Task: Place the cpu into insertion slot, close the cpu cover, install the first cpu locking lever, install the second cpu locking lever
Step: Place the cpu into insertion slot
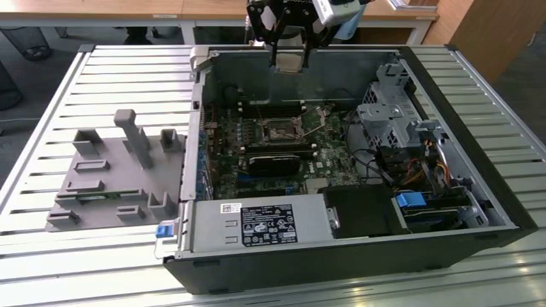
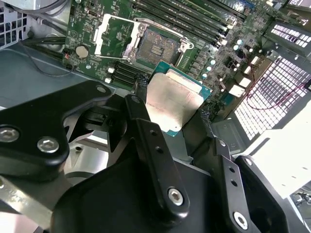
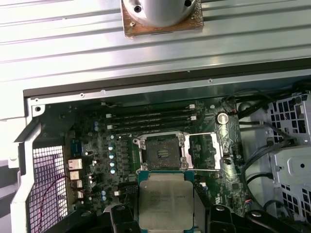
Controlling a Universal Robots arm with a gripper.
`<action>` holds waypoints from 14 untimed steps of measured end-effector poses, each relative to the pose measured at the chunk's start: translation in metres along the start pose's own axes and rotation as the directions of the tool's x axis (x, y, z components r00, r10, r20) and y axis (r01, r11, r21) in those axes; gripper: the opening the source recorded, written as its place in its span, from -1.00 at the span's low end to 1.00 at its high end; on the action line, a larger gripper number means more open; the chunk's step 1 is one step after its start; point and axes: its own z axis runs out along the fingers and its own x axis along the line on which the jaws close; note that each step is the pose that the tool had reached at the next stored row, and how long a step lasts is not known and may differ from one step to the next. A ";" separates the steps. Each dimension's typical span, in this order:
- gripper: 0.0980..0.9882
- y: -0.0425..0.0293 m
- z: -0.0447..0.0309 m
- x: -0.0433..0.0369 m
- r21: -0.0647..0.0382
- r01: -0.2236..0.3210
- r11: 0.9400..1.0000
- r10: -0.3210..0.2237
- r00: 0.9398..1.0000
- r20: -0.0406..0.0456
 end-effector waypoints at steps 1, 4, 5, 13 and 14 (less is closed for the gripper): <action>0.00 0.0000 0.0000 0.0000 0.000 -0.002 1.000 0.002 1.000 0.000; 0.00 0.0000 0.0000 0.0000 0.000 -0.007 1.000 0.007 1.000 0.001; 0.00 0.0000 0.0000 0.0000 0.000 -0.009 1.000 0.009 1.000 0.001; 0.00 0.0000 0.0000 0.0000 0.000 -0.033 0.999 0.033 0.999 0.003; 0.00 0.0000 0.0000 0.0000 0.000 -0.038 0.999 0.038 0.999 0.004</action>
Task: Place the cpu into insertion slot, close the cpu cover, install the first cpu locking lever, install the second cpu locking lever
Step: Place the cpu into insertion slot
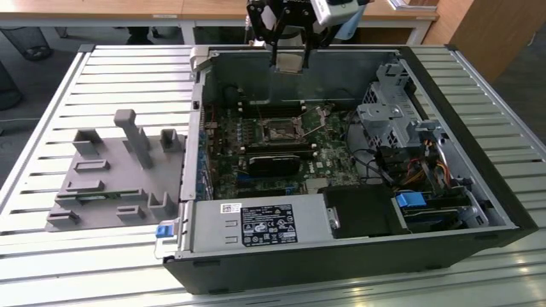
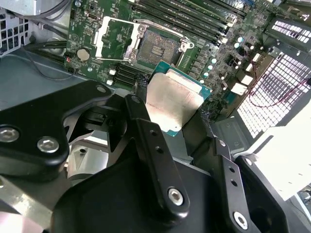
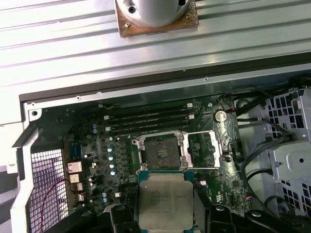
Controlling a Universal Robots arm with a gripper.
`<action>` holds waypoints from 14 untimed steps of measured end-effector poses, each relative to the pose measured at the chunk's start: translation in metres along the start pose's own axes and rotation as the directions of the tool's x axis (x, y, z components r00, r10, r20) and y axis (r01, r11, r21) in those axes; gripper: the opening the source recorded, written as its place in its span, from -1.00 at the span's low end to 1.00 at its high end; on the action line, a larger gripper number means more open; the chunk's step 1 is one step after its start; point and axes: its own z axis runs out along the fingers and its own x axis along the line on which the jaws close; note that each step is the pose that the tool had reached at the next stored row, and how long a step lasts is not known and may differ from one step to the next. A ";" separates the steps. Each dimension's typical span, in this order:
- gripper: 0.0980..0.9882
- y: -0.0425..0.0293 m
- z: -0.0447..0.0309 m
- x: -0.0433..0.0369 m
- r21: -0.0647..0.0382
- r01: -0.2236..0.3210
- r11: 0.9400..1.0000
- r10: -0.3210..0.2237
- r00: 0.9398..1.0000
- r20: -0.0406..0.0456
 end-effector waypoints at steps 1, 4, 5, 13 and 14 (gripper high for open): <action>0.00 0.0000 0.0000 0.0000 0.000 -0.006 1.000 0.006 1.000 0.001; 0.00 0.0000 0.0001 0.0000 0.000 -0.021 1.000 0.021 1.000 0.002; 0.00 0.0000 0.0001 0.0000 0.000 -0.026 1.000 0.026 1.000 0.002; 0.00 0.0000 0.0002 0.0000 -0.002 -0.073 0.997 0.073 0.997 0.006; 0.00 0.0000 0.0002 0.0000 -0.002 -0.078 0.997 0.078 0.997 0.007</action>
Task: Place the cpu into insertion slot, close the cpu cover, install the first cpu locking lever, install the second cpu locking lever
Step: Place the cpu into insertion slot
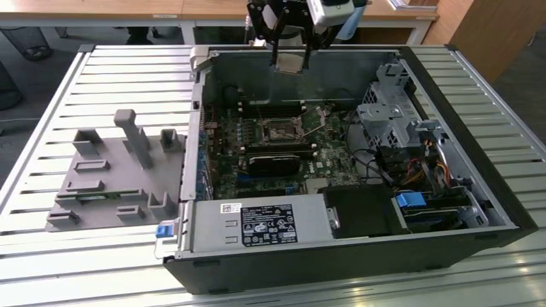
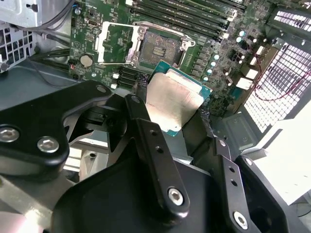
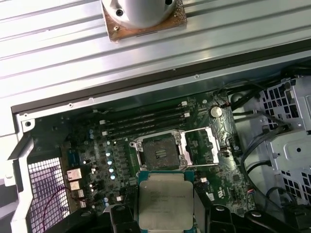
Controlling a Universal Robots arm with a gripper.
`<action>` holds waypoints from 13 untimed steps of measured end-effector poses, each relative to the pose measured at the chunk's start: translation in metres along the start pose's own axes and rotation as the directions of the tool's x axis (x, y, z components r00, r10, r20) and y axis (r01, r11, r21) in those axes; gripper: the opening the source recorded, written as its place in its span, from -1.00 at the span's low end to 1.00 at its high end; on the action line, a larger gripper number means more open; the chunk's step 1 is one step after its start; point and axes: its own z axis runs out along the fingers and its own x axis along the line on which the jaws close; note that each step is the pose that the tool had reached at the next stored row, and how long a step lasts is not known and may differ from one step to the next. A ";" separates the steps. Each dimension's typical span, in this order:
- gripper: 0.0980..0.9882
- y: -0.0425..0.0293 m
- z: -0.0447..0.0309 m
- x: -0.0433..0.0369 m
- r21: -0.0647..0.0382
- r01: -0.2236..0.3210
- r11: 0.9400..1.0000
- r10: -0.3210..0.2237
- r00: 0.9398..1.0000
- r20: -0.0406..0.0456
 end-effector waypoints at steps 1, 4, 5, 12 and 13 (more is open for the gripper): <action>0.00 0.0000 0.0000 0.0000 0.000 -0.005 1.000 0.005 1.000 0.000; 0.00 0.0000 0.0000 0.0000 0.000 -0.019 1.000 0.019 1.000 0.002; 0.00 0.0000 0.0000 0.0000 -0.001 -0.024 1.000 0.024 1.000 0.002; 0.00 0.0000 0.0000 0.0000 -0.001 -0.055 0.998 0.055 0.998 0.005; 0.00 0.0000 0.0000 0.0000 -0.001 -0.059 0.998 0.059 0.998 0.005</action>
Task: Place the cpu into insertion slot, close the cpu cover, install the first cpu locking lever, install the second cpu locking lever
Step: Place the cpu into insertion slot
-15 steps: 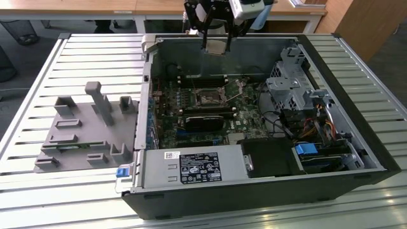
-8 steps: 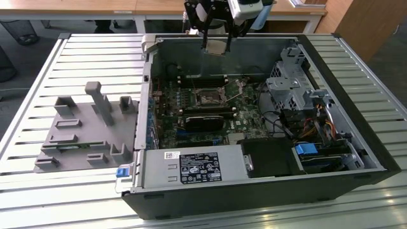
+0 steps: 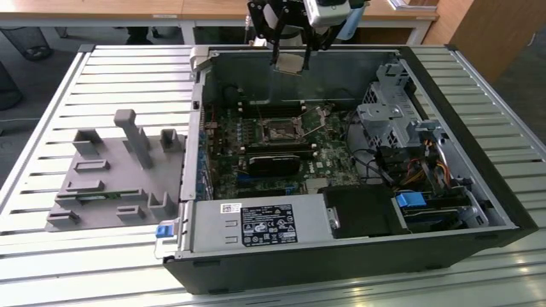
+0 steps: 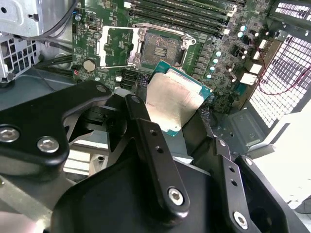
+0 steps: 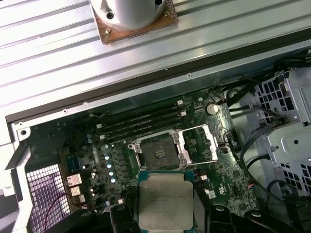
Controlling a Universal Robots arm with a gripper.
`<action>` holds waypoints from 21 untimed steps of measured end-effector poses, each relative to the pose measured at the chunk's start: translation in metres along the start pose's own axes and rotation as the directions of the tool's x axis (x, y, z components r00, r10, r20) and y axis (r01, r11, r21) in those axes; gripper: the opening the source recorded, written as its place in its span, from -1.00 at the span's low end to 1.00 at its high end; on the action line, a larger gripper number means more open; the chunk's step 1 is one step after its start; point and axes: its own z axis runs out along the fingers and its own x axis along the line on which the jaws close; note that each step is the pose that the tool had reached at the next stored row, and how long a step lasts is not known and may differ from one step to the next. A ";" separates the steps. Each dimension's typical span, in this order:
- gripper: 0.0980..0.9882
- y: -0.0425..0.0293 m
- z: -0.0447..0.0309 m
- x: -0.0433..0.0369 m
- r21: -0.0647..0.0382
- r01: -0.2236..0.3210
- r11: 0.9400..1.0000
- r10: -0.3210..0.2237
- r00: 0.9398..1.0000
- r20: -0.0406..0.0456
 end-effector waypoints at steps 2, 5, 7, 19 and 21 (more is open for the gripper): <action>0.00 0.0000 0.0000 0.0000 0.000 -0.008 1.000 0.008 1.000 0.001; 0.00 0.0000 0.0000 0.0000 0.000 -0.020 1.000 0.020 1.000 0.002; 0.00 0.0000 0.0000 0.0000 -0.001 -0.028 1.000 0.028 1.000 0.002; 0.00 0.0000 0.0000 0.0000 -0.002 -0.073 0.997 0.073 0.997 0.006; 0.00 0.0000 0.0000 0.0000 -0.002 -0.080 0.997 0.080 0.997 0.007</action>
